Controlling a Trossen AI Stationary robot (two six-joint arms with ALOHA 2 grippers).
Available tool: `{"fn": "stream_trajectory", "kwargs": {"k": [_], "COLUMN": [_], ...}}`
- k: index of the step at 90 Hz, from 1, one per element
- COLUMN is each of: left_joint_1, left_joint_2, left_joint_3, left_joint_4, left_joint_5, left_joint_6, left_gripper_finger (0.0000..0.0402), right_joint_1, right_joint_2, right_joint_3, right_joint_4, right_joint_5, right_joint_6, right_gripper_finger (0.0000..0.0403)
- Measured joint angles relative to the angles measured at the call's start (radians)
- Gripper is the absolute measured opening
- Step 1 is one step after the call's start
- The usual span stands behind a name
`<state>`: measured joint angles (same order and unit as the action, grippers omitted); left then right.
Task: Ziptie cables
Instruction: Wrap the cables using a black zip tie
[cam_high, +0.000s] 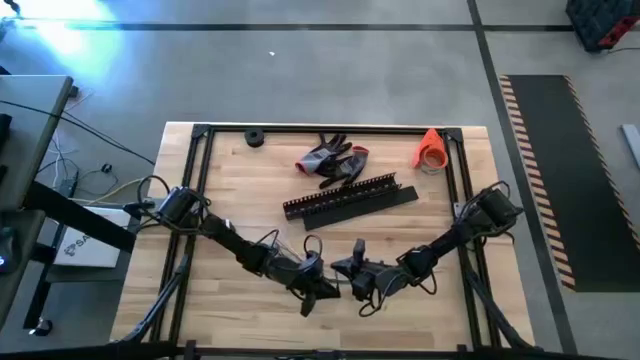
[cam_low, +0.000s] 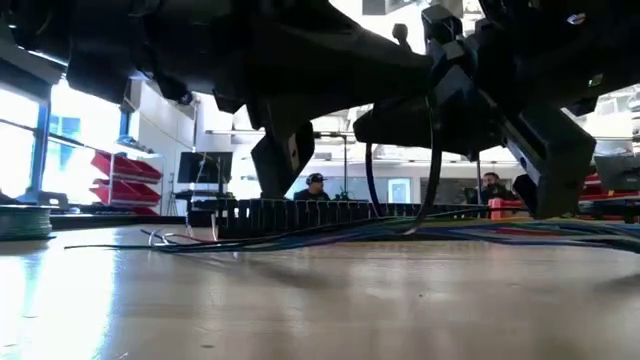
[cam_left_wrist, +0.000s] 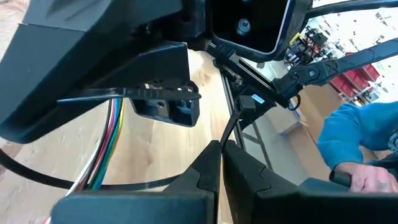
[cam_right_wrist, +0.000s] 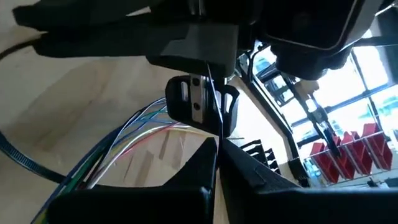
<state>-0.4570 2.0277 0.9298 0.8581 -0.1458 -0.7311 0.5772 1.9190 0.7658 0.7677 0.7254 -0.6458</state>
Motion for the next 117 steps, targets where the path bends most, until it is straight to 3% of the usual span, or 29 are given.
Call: {"fn": "stream_trajectory", "kwargs": {"k": [64, 117], "left_joint_1": [0.005, 0.002], "left_joint_2": [0.000, -0.001], "left_joint_3": [0.000, 0.000], "left_joint_4": [-0.012, -0.024], "left_joint_5": [-0.008, -0.013], "left_joint_6": [-0.009, -0.018], "left_gripper_finger": [0.0000, 0.0000], "right_joint_1": [0.021, 0.018], "right_joint_2": [0.000, 0.000], "right_joint_3": [0.000, 0.039], "right_joint_4": [0.009, -0.096], "right_joint_5": [0.048, 0.064], "right_joint_6": [-0.017, 0.025], "right_gripper_finger": [0.0000, 0.0000]}}
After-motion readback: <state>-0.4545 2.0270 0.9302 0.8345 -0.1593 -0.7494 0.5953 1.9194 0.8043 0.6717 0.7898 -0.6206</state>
